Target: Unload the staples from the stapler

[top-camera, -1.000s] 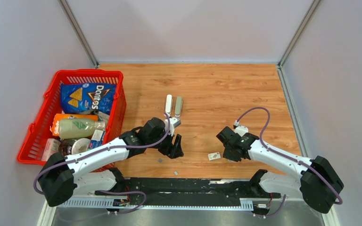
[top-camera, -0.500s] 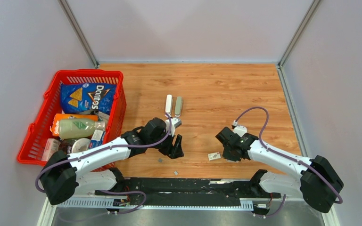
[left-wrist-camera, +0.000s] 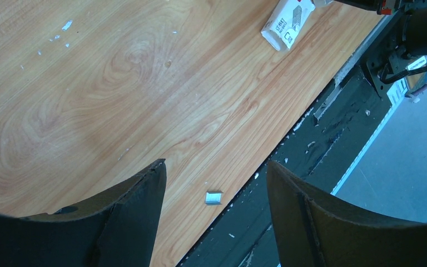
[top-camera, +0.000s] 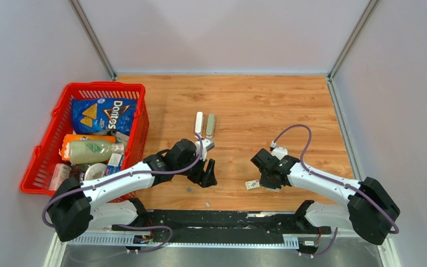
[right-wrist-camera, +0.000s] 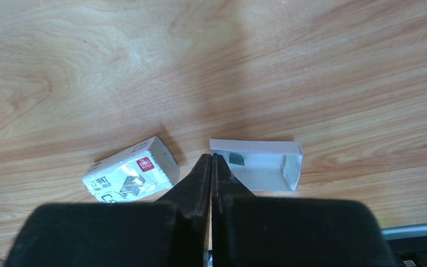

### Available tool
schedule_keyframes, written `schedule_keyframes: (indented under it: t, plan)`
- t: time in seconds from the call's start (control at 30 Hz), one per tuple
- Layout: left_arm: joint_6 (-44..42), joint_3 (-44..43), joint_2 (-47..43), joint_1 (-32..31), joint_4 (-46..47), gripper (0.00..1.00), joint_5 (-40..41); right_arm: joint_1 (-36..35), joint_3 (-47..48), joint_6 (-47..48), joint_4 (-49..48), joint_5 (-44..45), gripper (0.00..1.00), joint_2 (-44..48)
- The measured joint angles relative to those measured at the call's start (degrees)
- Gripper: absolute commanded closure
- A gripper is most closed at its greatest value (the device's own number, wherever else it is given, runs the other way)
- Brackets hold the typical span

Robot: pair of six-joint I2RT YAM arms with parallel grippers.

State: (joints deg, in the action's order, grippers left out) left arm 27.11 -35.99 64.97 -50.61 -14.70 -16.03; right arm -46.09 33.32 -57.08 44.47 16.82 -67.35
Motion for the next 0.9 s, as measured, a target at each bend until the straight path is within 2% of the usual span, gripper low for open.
schedule_keyframes:
  t: [0.33,0.57,0.9]
  plan:
    - [0.0,0.1,0.2,0.0,0.0,0.27,0.0,0.0,8.7,2.9,0.2,2.9,1.00,-5.7]
    - [0.0,0.7,0.1,0.0,-0.5,0.27,0.0,0.2,16.0,6.1,-0.3,5.2,1.00,-13.3]
    - [0.0,0.8,-2.2,0.0,-1.5,0.27,0.1,0.4,18.7,7.9,-4.0,4.0,1.00,-20.8]
